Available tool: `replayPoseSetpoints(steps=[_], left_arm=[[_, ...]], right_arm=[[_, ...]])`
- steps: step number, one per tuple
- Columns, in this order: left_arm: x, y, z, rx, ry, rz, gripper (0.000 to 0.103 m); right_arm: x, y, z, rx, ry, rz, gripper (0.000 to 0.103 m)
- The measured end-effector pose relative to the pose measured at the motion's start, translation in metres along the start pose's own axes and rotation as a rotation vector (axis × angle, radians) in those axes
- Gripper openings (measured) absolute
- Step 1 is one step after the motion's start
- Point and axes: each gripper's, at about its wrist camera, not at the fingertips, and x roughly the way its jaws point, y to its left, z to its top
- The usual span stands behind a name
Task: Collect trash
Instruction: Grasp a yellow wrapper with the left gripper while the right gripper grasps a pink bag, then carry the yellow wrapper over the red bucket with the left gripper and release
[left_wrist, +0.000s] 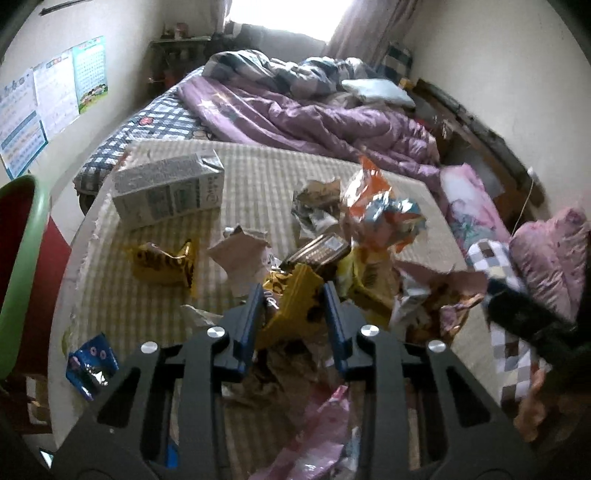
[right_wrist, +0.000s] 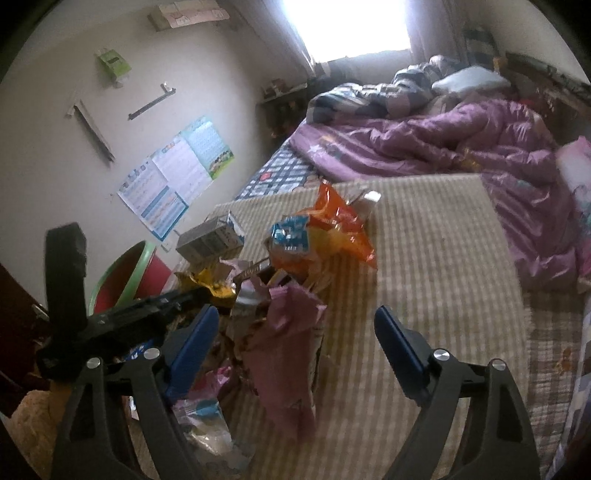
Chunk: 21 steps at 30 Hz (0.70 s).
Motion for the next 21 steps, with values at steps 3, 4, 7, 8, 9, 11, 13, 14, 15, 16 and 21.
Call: replayPoseSetpoints(steps=[3,4,7,8,9,11,13,14,15,16,21], left_arm=[[-0.025,0.007,0.004,-0.042,-0.057,-0.014,0.031],[-0.026,0.008,0.005,-0.046,-0.071,-0.012,0.032],[-0.047,0.016,0.007,-0.069,-0.122,0.001,0.032],[-0.052,0.018,0.007,-0.077,-0.133,0.005,0.032],[-0.056,0.02,0.007,-0.082,-0.141,0.01,0.032],[-0.063,0.029,0.006,-0.091,-0.157,0.03,0.032],[-0.069,0.037,0.004,-0.104,-0.168,0.049,0.032],[-0.072,0.044,0.004,-0.117,-0.173,0.054,0.032],[-0.075,0.051,0.003,-0.131,-0.18,0.059,0.032],[-0.079,0.059,0.004,-0.139,-0.189,0.064,0.032],[-0.104,0.094,0.006,-0.155,-0.244,0.115,0.032]], right_arm=[[0.012,-0.001,-0.005,0.006,0.054,0.018,0.083],[0.017,-0.001,-0.008,0.007,0.068,0.023,0.083],[0.027,-0.001,-0.015,0.008,0.094,0.039,0.077],[0.031,-0.001,-0.017,0.014,0.106,0.04,0.072],[0.033,-0.003,-0.019,0.023,0.114,0.042,0.07],[0.036,-0.006,-0.023,0.052,0.121,0.061,0.054],[0.034,-0.006,-0.027,0.063,0.109,0.064,0.052],[0.033,-0.004,-0.026,0.059,0.104,0.059,0.049],[0.03,-0.002,-0.026,0.055,0.097,0.054,0.049],[0.024,0.0,-0.026,0.055,0.078,0.046,0.048],[-0.016,0.017,-0.01,0.061,-0.059,-0.005,0.047]])
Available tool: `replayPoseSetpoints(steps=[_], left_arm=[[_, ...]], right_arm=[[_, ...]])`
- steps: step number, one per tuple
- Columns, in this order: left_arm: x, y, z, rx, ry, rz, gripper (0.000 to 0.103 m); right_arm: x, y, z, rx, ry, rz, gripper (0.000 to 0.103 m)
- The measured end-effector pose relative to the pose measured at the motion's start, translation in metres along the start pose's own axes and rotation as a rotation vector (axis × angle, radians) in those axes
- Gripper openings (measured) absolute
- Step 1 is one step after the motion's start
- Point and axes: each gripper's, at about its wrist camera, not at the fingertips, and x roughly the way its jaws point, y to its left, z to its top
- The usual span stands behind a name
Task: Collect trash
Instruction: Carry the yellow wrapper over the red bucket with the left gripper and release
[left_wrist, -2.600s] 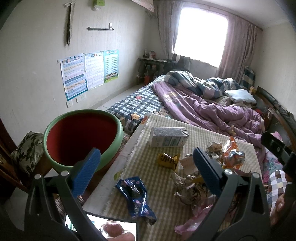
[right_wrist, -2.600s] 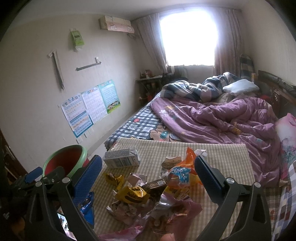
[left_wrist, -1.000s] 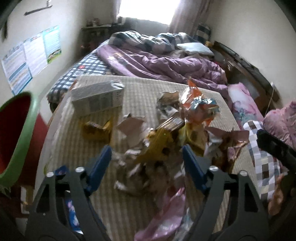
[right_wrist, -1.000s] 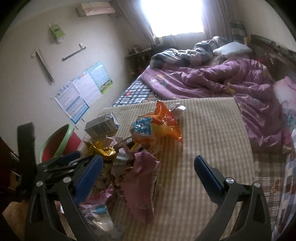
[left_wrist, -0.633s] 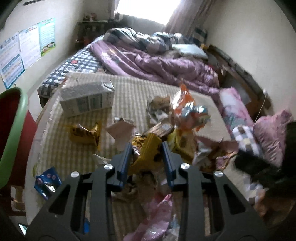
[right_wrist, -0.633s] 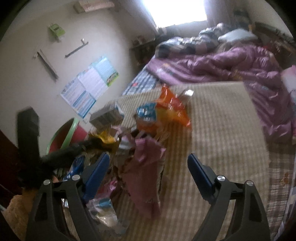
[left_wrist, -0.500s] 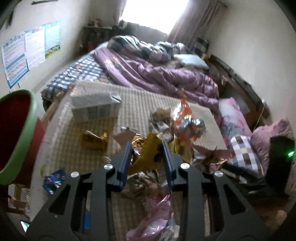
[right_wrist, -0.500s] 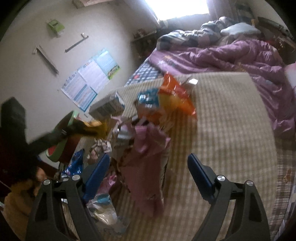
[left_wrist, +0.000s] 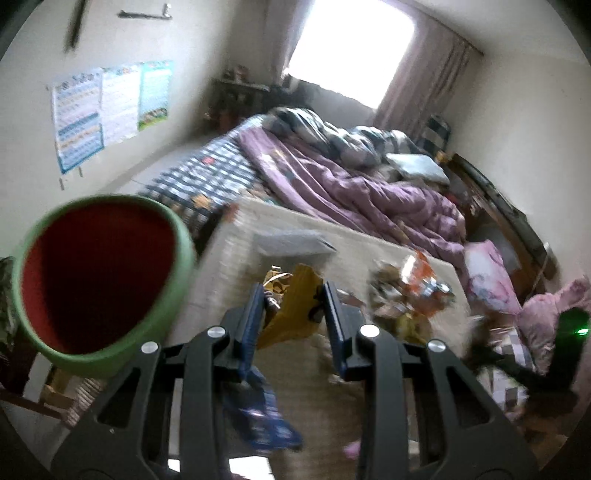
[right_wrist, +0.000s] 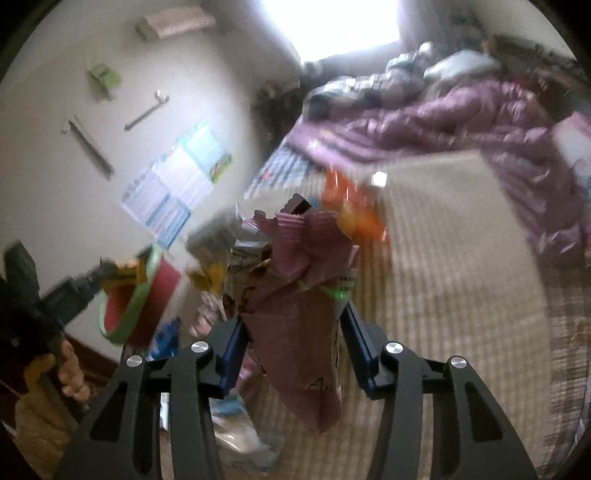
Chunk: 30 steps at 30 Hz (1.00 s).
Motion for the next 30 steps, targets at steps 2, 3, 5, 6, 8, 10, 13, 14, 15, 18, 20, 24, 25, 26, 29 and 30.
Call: replayPoseSetpoints(steps=[2,3,5,6,8,10,13,14,15,18,20,24,25,26,29,30], left_arm=[[-0.008,0.018,0.006,-0.006,-0.025,0.032,0.032],[-0.011,0.03,0.01,-0.007,-0.034,0.053,0.032],[-0.014,0.046,0.013,-0.011,-0.043,0.078,0.032],[-0.016,0.055,0.015,-0.014,-0.046,0.089,0.032],[-0.019,0.077,0.017,-0.025,-0.047,0.114,0.032],[-0.02,0.094,0.018,-0.028,-0.042,0.13,0.032],[-0.018,0.116,0.017,-0.015,-0.032,0.159,0.032],[-0.017,0.124,0.017,-0.01,-0.025,0.168,0.032],[-0.015,0.132,0.018,-0.006,-0.017,0.172,0.032],[-0.008,0.151,0.017,0.002,0.001,0.175,0.032],[-0.006,0.16,0.014,0.002,0.013,0.17,0.032],[0.005,0.179,0.015,0.005,0.044,0.158,0.032],[0.009,0.183,0.015,0.006,0.052,0.156,0.032],[0.012,0.187,0.015,0.006,0.06,0.154,0.032],[0.019,0.198,0.015,0.009,0.08,0.157,0.032],[0.022,0.201,0.016,0.008,0.086,0.155,0.032]], right_arm=[[-0.015,0.014,0.009,-0.017,-0.062,-0.011,0.047],[-0.022,0.023,0.013,-0.025,-0.092,-0.011,0.048],[-0.026,0.041,0.021,-0.038,-0.129,0.007,0.048],[-0.025,0.052,0.025,-0.047,-0.139,0.02,0.048],[-0.016,0.077,0.031,-0.078,-0.142,0.051,0.048],[0.0,0.102,0.035,-0.1,-0.127,0.087,0.049],[0.036,0.149,0.041,-0.128,-0.088,0.172,0.049],[0.046,0.162,0.042,-0.135,-0.078,0.191,0.049],[0.056,0.175,0.044,-0.142,-0.067,0.21,0.049],[0.087,0.214,0.047,-0.15,-0.029,0.271,0.049],[0.108,0.236,0.049,-0.143,0.002,0.303,0.049],[0.146,0.266,0.047,-0.124,0.07,0.329,0.049],[0.155,0.271,0.045,-0.125,0.081,0.325,0.049],[0.161,0.277,0.042,-0.127,0.089,0.32,0.049],[0.177,0.287,0.037,-0.127,0.117,0.308,0.049],[0.18,0.293,0.031,-0.128,0.122,0.302,0.049]])
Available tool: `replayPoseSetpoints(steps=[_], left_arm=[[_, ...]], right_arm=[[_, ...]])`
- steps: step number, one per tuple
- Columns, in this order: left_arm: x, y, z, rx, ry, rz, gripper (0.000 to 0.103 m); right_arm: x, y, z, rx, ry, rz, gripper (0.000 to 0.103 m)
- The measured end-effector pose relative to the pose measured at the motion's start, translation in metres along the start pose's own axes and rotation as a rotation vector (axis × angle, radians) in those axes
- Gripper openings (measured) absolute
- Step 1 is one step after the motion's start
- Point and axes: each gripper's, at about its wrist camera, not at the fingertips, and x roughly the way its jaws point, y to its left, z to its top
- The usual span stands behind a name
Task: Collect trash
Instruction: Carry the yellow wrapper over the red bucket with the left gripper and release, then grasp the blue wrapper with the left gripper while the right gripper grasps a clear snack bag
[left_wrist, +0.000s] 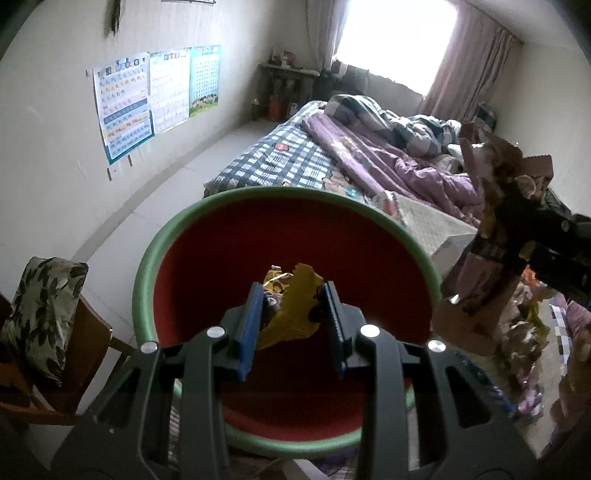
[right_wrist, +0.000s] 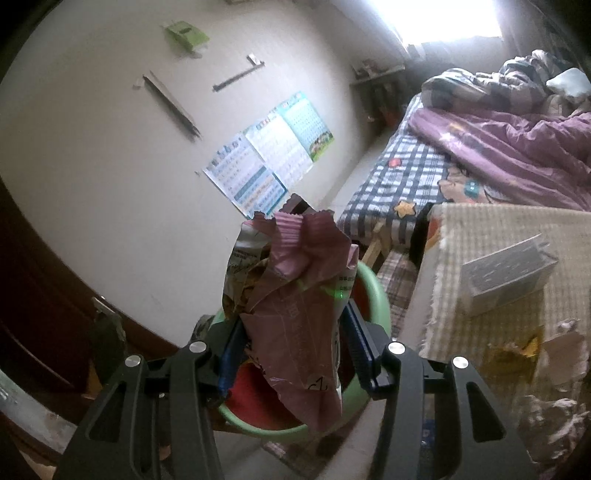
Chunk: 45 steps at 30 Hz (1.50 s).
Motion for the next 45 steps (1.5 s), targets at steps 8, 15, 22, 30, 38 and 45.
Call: replayPoseSetpoints(steps=[8,15,22,30,38,45], left_arm=[[0.006,0.009,-0.001,-0.003,0.012,0.005,0.037],[0.005,0.011,-0.001,-0.015,0.002,-0.001,0.059],[-0.003,0.008,-0.001,-0.029,-0.013,0.013,0.063],[-0.021,-0.015,-0.005,-0.03,-0.042,0.024,0.063],[-0.043,-0.06,-0.022,-0.018,-0.075,0.033,0.063],[-0.055,-0.11,-0.047,-0.021,-0.072,0.021,0.063]], right_arm=[[0.027,0.005,-0.016,0.01,0.049,-0.033,0.053],[0.022,0.004,-0.018,0.023,0.028,-0.037,0.066],[-0.002,0.003,-0.017,0.033,-0.015,-0.027,0.067],[-0.057,-0.013,-0.015,0.036,-0.097,-0.044,0.067],[-0.115,-0.049,-0.025,0.014,-0.113,-0.079,0.068],[-0.159,-0.097,-0.041,0.002,-0.086,-0.123,0.068]])
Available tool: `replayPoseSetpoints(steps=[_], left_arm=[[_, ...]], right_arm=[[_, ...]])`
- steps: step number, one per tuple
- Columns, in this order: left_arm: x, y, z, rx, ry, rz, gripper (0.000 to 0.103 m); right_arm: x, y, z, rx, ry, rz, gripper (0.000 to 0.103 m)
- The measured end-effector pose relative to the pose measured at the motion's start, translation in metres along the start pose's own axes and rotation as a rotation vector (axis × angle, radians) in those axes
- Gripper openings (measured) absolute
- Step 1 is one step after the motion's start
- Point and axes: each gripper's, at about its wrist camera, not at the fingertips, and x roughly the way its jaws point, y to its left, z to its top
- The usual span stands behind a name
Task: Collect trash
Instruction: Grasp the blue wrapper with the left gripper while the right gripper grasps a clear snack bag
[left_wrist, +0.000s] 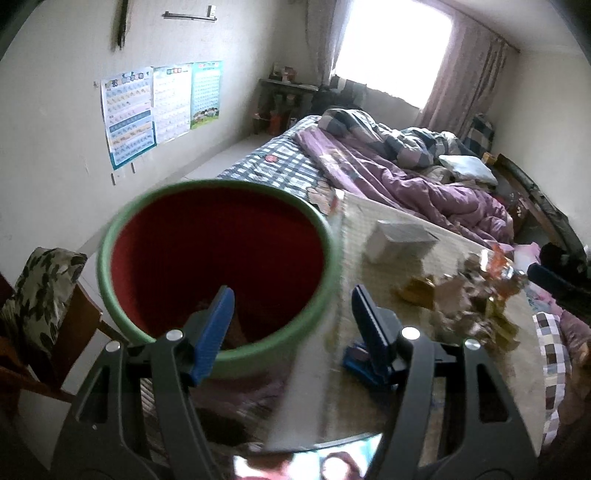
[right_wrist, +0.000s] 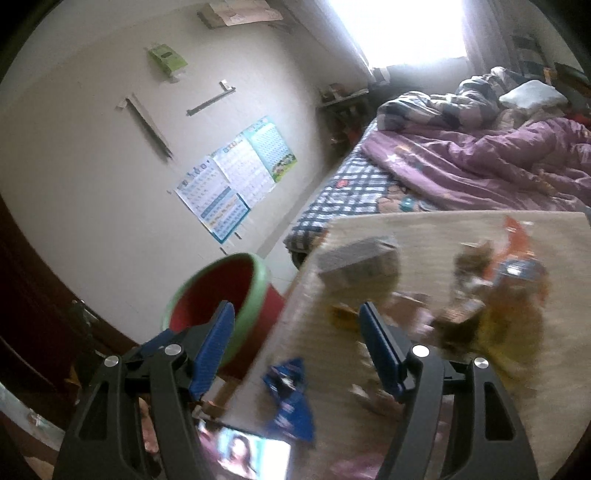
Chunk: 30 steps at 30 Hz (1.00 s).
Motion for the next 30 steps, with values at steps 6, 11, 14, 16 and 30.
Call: replayPoseSetpoints(steps=[6,11,14,16,30], left_arm=[[-0.003,-0.04,-0.023,-0.006,0.029,-0.043,0.066],[0.012,-0.06,-0.047,-0.053,0.107,-0.068,0.068],[0.023,-0.071,-0.054,-0.048,0.138,-0.055,0.073],[0.035,-0.078,-0.056,-0.046,0.164,-0.048,0.073],[0.071,-0.083,-0.074,-0.098,0.295,0.003,0.036]], right_arm=[[-0.021,-0.044,-0.023,-0.001,0.083,-0.026,0.068],[-0.018,-0.069,-0.061,0.0,0.222,-0.022,0.069],[-0.015,-0.079,-0.083,0.027,0.294,-0.01,0.069],[-0.014,-0.082,-0.093,0.034,0.323,-0.002,0.073],[-0.007,-0.072,-0.118,-0.136,0.428,0.01,0.076]])
